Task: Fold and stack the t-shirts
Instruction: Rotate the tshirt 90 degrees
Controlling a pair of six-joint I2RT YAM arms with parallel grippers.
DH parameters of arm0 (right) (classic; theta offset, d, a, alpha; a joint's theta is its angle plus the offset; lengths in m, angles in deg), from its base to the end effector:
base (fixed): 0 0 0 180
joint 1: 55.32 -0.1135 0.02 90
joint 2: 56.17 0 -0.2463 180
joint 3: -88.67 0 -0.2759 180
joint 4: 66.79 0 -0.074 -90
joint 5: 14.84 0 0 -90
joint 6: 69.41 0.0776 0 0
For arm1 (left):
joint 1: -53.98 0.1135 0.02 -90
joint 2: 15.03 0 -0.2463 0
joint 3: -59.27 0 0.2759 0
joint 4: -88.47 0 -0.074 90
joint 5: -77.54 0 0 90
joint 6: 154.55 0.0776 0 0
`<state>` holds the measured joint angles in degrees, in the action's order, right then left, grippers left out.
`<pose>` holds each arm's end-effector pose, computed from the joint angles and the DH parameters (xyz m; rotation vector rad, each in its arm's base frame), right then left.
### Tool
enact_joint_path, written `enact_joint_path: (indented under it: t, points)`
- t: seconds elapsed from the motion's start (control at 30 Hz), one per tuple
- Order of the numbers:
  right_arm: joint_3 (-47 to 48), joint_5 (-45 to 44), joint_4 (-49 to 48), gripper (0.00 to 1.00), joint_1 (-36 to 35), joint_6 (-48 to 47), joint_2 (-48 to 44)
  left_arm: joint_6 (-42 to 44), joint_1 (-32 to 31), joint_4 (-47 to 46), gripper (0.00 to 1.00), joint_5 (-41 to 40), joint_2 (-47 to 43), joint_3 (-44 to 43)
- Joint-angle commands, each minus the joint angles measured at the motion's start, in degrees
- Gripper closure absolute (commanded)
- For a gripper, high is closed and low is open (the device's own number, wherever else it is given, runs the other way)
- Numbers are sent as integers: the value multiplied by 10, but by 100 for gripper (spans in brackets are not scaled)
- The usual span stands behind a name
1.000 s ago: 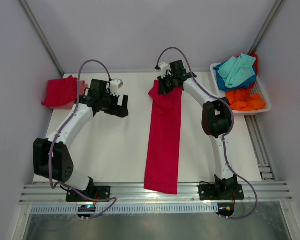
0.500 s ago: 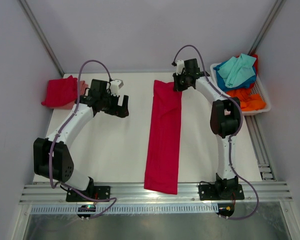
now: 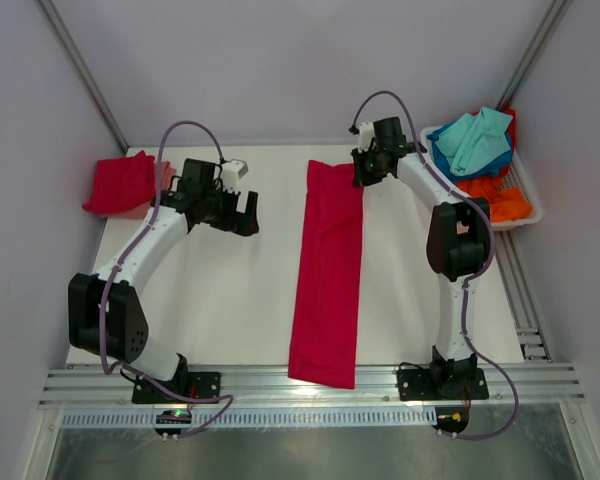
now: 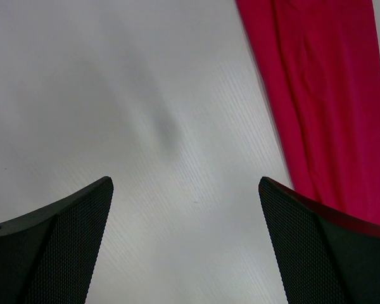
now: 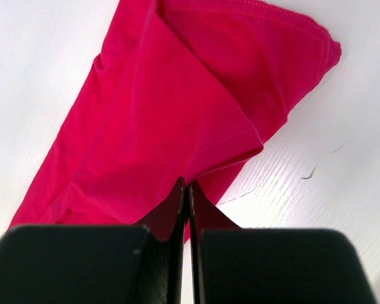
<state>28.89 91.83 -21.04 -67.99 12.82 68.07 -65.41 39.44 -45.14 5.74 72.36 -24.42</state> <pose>0.5118 0.1379 0.1845 -0.5583 2.3636 0.3929 0.3607 -0.1186 0.2284 0.4327 2.4123 -0.5074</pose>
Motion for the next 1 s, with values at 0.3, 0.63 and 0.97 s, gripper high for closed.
enact_joint_path:
  t: [0.3, 0.63, 0.97]
  points:
    - [47, 3, 92, 51, -3, 28, -8, 6, 3, 0, 1, 20, -4, -22]
    - [90, -29, 110, 6, -2, 36, -16, 7, 3, 1, 1, 23, -12, -17]
    - [27, 50, 152, 7, 0, -44, -58, 7, 3, 5, 1, 28, -15, -21]
